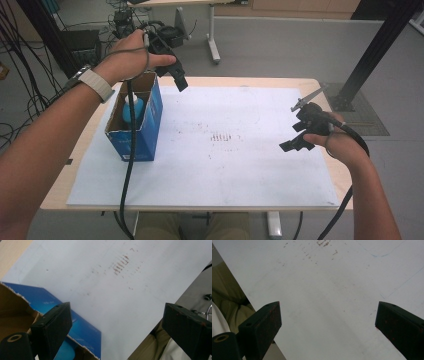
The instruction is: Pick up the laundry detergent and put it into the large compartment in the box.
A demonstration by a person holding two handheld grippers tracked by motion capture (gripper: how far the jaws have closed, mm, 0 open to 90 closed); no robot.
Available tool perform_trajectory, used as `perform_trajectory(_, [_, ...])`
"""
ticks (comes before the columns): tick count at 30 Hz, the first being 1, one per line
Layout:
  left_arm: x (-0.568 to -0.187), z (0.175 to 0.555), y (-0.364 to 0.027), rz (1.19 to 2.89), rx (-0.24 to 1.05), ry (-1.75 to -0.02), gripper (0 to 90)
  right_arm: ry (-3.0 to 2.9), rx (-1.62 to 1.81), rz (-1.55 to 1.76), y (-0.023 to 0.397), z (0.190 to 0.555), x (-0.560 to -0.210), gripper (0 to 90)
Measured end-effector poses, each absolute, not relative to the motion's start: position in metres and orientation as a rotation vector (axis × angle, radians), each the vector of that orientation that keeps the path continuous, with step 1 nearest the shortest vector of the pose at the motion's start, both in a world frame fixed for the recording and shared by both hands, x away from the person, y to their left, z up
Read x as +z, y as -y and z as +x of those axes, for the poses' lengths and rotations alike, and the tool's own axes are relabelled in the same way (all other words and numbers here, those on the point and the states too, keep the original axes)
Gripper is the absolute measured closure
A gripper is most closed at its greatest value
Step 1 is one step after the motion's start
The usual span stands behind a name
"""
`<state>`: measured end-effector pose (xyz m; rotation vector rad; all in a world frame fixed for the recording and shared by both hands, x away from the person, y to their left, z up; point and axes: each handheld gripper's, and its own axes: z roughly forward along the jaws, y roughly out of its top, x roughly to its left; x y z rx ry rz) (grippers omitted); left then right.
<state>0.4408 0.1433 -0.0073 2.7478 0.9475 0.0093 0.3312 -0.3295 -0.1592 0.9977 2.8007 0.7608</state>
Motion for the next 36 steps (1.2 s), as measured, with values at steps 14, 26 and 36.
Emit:
perform_trajectory(14, [-0.022, 0.443, -0.121, 2.825, 0.007, -0.739, 10.1, -2.796, 0.755, 1.027, 0.331, 0.329, -0.161, 6.6])
perform_trajectory(26, [-0.036, 0.441, -0.096, 2.884, 0.012, -0.569, 10.1, -2.796, 0.754, 1.032, 0.332, 0.328, -0.161, 6.5])
perform_trajectory(36, [-0.048, 0.439, -0.083, 2.922, 0.001, -0.452, 10.0, -2.79, 0.757, 1.036, 0.333, 0.327, -0.161, 6.6])
